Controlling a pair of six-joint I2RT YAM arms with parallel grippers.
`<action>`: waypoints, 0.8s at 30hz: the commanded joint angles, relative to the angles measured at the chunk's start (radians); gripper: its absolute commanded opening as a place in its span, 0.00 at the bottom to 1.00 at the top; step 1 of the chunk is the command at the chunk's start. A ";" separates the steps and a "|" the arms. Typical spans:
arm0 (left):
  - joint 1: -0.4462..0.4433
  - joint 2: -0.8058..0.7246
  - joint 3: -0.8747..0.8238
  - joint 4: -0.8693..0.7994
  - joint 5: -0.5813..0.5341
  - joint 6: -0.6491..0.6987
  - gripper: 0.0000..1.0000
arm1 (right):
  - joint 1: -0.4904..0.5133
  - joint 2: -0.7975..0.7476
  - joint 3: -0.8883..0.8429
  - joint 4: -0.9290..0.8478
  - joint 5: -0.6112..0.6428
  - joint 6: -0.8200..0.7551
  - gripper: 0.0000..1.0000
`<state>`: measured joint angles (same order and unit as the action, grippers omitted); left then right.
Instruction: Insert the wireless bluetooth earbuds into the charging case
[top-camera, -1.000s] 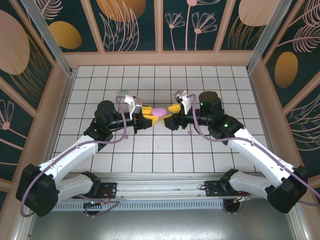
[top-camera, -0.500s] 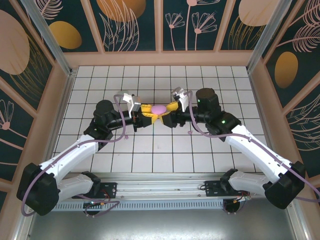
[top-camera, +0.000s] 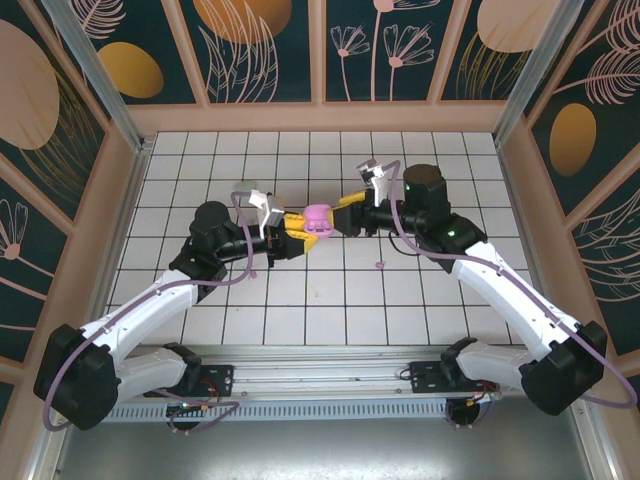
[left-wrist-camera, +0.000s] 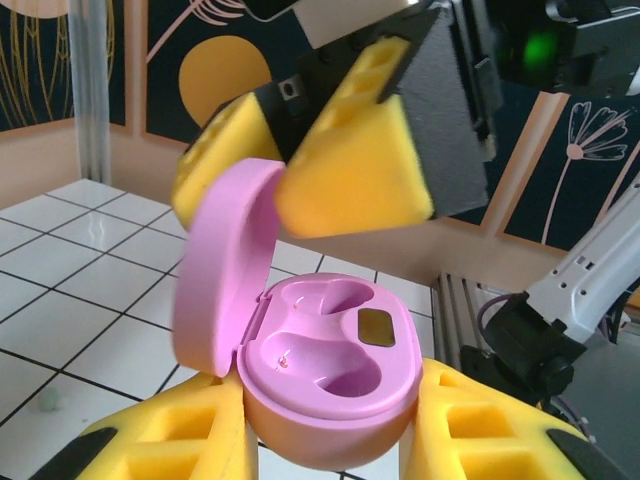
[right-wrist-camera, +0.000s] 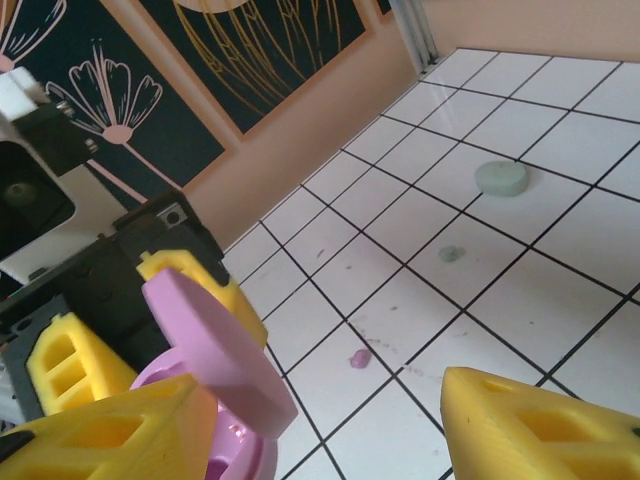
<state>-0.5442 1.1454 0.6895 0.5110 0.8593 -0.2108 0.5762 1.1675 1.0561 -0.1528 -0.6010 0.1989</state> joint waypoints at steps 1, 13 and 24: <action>-0.003 -0.013 -0.007 0.013 0.037 0.013 0.08 | -0.003 0.014 0.038 0.044 0.010 0.036 0.61; -0.003 -0.072 -0.036 -0.017 -0.128 0.027 0.07 | -0.003 -0.015 0.021 0.028 0.001 0.081 0.62; -0.003 -0.081 -0.062 -0.017 -0.189 0.027 0.08 | -0.001 -0.087 -0.065 0.038 -0.017 0.128 0.62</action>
<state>-0.5442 1.0630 0.6373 0.4911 0.6933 -0.2024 0.5762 1.1000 1.0115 -0.1421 -0.6029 0.3027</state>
